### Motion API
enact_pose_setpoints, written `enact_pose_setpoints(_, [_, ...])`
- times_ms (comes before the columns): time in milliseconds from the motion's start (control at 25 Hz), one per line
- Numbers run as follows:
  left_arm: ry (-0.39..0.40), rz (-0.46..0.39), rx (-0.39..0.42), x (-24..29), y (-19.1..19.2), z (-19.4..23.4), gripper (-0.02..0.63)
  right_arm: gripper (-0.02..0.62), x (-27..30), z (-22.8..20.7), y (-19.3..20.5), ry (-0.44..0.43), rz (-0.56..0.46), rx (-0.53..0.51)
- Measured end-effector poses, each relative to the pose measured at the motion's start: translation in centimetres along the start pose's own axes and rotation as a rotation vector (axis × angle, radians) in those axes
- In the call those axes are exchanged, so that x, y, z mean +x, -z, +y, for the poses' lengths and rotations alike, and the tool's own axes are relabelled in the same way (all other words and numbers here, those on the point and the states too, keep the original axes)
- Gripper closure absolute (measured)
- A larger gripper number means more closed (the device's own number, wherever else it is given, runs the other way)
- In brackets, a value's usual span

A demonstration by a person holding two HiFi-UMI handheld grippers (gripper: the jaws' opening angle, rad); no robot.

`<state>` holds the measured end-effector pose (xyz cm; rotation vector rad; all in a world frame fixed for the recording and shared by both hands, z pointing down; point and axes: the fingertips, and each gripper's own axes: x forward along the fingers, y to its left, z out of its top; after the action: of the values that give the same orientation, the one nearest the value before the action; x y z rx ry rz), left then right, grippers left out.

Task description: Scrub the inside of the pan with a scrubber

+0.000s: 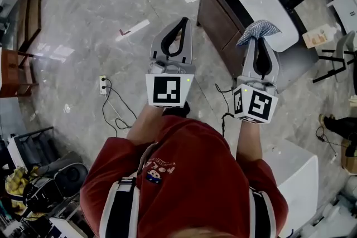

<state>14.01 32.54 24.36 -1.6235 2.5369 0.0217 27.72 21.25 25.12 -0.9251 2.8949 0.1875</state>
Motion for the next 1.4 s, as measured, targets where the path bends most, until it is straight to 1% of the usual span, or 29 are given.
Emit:
enact_pose_setpoints(240, [0.022,0.005,-0.018,5.0,1.0,4.9,0.601,0.538,6.4,1.7,0.7,0.023,0.027,-0.008])
enact_pose_setpoints(400, [0.043,-0.004,-0.033,7.6,1.2,8.1,0.601,0.538,10.1,3.5,0.6,0.035,0.027,-0.027])
enact_pose_setpoints(640, [0.079,-0.019,-0.04,10.6,1.3,10.3,0.601,0.538,13.2,3.8,0.4,0.073,0.021,-0.046])
enact_pose_setpoints(840, [0.109,-0.006,-0.045,13.0,2.2,10.4,0.601,0.538,14.8,2.3,1.5,0.12,0.033,-0.037])
enact_pose_setpoints(1040, [0.138,0.001,-0.038,16.6,3.4,9.9,0.601,0.538,17.0,0.0,3.4,0.16,0.04,-0.021])
enact_pose_setpoints(1160, [0.159,-0.001,-0.022,19.7,3.8,9.2,0.601,0.538,19.0,-2.0,4.6,0.185,0.046,-0.005])
enact_pose_setpoints(1400, [0.217,0.022,-0.012,27.9,5.0,6.4,0.601,0.538,23.8,-7.7,7.1,0.244,0.075,0.027])
